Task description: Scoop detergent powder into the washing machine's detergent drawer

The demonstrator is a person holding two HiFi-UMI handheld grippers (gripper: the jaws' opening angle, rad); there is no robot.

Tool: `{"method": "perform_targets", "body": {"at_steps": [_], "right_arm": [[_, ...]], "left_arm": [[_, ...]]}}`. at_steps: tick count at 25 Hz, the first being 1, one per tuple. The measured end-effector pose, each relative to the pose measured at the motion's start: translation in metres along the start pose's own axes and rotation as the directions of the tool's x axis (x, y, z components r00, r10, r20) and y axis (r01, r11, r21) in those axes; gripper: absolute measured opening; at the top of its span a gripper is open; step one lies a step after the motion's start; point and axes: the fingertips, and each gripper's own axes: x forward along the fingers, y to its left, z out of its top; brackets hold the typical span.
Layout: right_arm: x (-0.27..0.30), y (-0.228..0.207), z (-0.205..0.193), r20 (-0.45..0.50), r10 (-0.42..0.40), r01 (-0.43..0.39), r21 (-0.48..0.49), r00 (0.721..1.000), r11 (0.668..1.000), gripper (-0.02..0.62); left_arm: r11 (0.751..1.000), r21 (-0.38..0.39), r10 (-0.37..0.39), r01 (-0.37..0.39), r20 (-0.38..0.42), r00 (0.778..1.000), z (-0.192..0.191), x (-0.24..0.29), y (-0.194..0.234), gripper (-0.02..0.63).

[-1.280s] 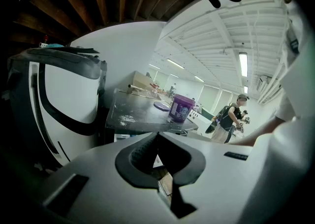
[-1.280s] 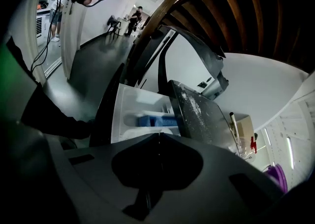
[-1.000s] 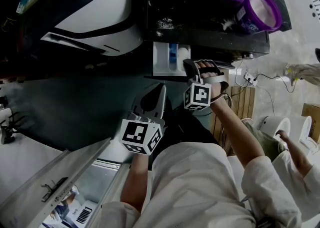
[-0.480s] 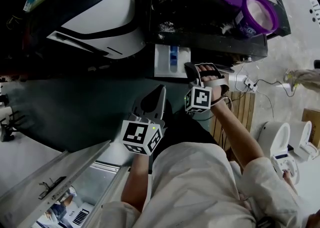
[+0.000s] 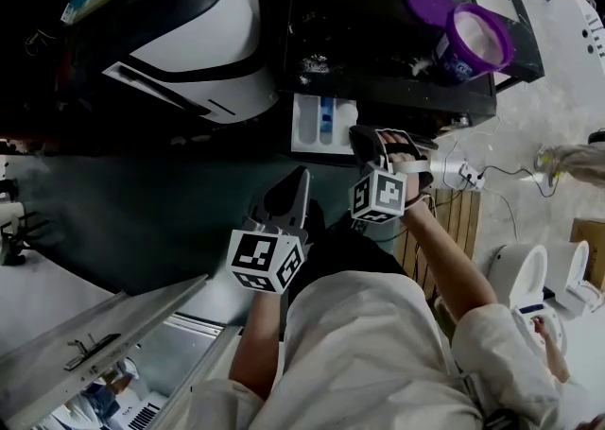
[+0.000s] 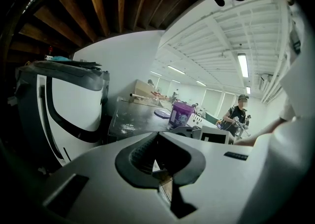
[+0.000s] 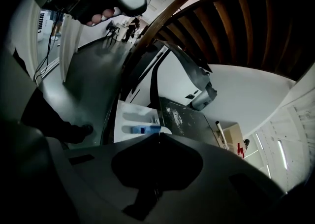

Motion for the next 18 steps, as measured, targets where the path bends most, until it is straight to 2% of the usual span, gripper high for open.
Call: {"method": "perform_targets", "body": {"at_steps": [5, 13, 18], "right_arm": [[-0.019, -0.011, 0.007, 0.051, -0.012, 0.007, 0.098, 0.999, 0.995, 0.008], [-0.052, -0.032, 0.021, 0.130, -0.043, 0.009, 0.257, 0.991, 0.966, 0.008], [-0.077, -0.047, 0.028, 0.179, -0.078, 0.005, 0.372, 0.981, 0.928, 0.008]], "left_arm": [[1.000, 0.011, 0.018, -0.018, 0.024, 1.000, 0.006, -0.007, -0.006, 0.020], [0.999, 0.032, 0.040, -0.042, 0.051, 0.998, 0.014, -0.016, -0.016, 0.020], [0.998, 0.043, 0.038, -0.041, 0.072, 0.997, 0.020, -0.017, -0.021, 0.020]]}}
